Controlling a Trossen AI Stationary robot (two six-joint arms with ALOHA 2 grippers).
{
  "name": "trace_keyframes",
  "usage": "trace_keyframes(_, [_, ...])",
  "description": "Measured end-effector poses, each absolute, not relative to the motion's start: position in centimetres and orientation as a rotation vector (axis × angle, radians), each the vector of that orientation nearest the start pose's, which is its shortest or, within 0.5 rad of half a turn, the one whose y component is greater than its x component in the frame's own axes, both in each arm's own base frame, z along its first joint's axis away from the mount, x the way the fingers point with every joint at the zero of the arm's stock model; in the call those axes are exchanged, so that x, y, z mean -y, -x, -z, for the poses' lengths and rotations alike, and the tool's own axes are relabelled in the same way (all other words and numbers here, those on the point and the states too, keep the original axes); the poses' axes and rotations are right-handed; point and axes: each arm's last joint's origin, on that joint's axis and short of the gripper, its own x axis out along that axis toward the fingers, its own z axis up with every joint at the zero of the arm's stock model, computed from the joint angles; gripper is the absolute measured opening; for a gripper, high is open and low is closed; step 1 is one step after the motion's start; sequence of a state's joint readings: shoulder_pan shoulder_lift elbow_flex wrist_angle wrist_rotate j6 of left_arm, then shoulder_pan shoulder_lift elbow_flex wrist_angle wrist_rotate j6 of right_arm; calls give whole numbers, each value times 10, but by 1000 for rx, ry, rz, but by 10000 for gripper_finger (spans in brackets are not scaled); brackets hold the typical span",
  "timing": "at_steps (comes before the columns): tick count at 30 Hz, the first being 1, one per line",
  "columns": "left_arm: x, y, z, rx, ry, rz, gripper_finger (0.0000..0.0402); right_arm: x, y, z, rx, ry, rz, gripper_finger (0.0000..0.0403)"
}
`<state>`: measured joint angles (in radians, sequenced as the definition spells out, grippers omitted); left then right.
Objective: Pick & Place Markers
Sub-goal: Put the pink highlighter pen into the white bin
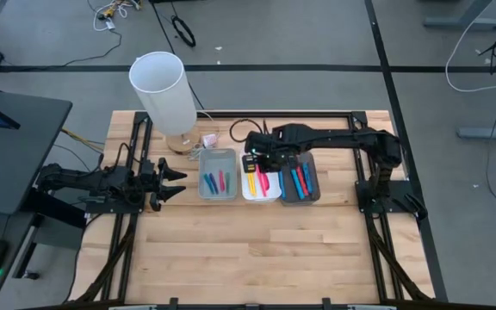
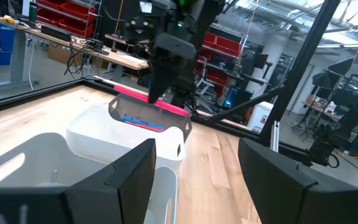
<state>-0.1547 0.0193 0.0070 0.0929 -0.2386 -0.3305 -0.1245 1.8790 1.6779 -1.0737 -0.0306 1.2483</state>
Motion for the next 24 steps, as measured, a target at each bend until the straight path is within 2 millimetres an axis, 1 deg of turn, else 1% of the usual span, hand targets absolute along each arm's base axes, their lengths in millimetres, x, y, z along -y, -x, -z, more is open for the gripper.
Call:
trace_keyframes(7, [8,-97,-173,92,346,-70,234,60,-375,-270,-1050,-1179,875,25])
trace_keyframes(15, [8,-97,-173,92,346,-70,234,59,-371,-240,-1084,-1210,902,25])
trace_keyframes(19, [8,-97,-173,92,345,-70,234,61,-372,-231,-1066,-1216,898,25])
trace_keyframes(24, [8,-97,-173,92,346,-70,234,66,-377,-210,-1105,-1204,927,25])
